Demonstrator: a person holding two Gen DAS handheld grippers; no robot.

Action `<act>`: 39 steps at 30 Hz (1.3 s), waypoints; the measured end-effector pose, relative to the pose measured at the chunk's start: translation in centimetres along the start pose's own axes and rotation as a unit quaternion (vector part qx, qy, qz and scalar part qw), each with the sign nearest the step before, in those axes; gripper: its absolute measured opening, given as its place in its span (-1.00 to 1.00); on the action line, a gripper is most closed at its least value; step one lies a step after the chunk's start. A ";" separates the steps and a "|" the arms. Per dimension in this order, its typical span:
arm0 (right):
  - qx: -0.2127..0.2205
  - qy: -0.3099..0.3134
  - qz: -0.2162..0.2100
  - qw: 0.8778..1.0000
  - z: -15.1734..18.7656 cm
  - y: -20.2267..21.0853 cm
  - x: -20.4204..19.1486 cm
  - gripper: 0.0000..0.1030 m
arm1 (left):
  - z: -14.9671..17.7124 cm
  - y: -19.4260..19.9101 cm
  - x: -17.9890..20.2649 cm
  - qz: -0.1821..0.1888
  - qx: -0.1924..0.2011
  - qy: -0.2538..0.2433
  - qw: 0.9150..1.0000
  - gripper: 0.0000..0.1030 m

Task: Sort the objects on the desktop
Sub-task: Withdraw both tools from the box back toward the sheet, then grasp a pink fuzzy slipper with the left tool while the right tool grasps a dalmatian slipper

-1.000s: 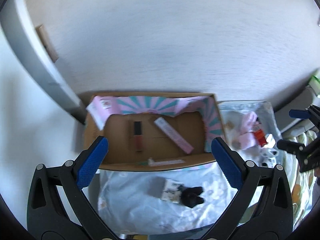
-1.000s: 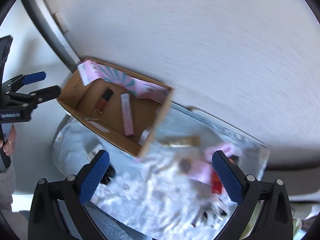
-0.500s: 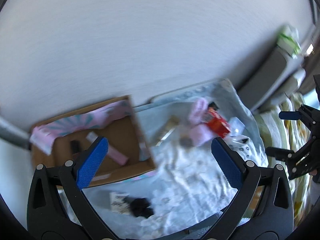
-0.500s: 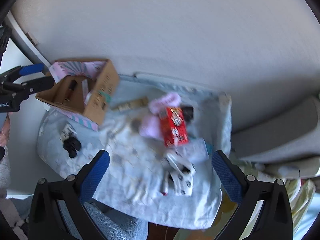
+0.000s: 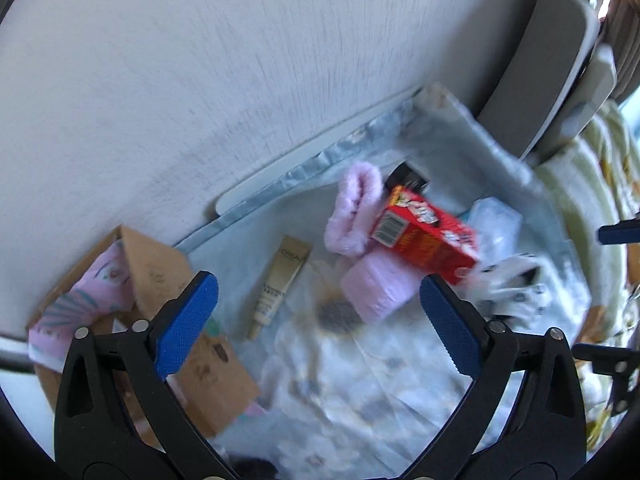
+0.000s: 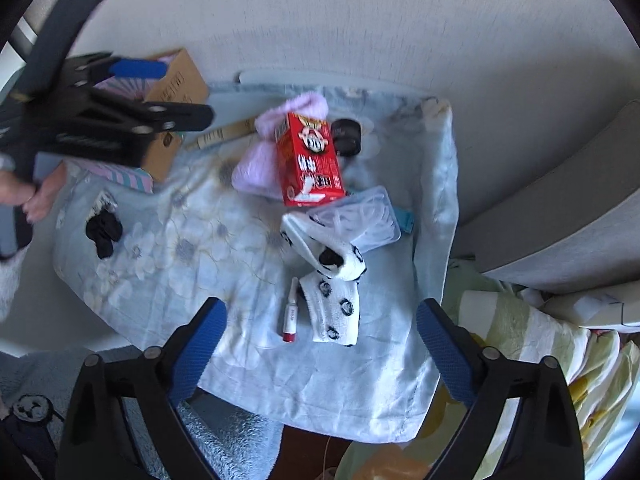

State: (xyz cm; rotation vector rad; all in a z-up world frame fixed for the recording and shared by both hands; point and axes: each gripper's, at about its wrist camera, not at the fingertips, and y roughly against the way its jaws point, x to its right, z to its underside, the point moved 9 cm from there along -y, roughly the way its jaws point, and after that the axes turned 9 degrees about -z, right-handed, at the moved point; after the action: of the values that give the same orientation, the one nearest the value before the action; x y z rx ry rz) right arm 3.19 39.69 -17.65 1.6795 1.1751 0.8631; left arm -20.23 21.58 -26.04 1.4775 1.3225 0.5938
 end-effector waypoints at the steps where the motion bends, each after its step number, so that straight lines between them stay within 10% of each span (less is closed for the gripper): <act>1: -0.003 -0.003 -0.001 1.000 0.0 -0.4 0.2 0.78 | 0.0 -0.7 0.1 0.001 -0.005 -0.001 1.000 0.87; 13: -0.025 0.003 -0.011 1.000 -1.3 -4.5 1.1 0.49 | -1.7 -6.7 1.5 0.009 -0.016 -0.028 0.999 0.78; 18: -0.051 0.017 -0.006 0.999 -1.2 -6.1 1.0 0.05 | -2.2 -8.0 2.7 0.030 -0.026 -0.044 0.998 0.30; 22: -0.061 0.020 0.000 0.998 -1.3 -6.8 1.0 -0.38 | -2.4 -8.2 3.3 0.052 -0.031 -0.032 0.998 -0.49; 39: -0.033 -0.083 -0.049 0.995 -2.0 -3.8 1.1 -0.53 | -2.6 -2.6 1.5 0.066 -0.007 -0.002 0.998 -0.58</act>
State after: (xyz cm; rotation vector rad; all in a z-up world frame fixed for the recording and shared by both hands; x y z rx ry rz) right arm 0.46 41.89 -20.43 1.5935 1.0931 0.6809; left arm -23.11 23.61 -27.83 1.5632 1.2219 0.6832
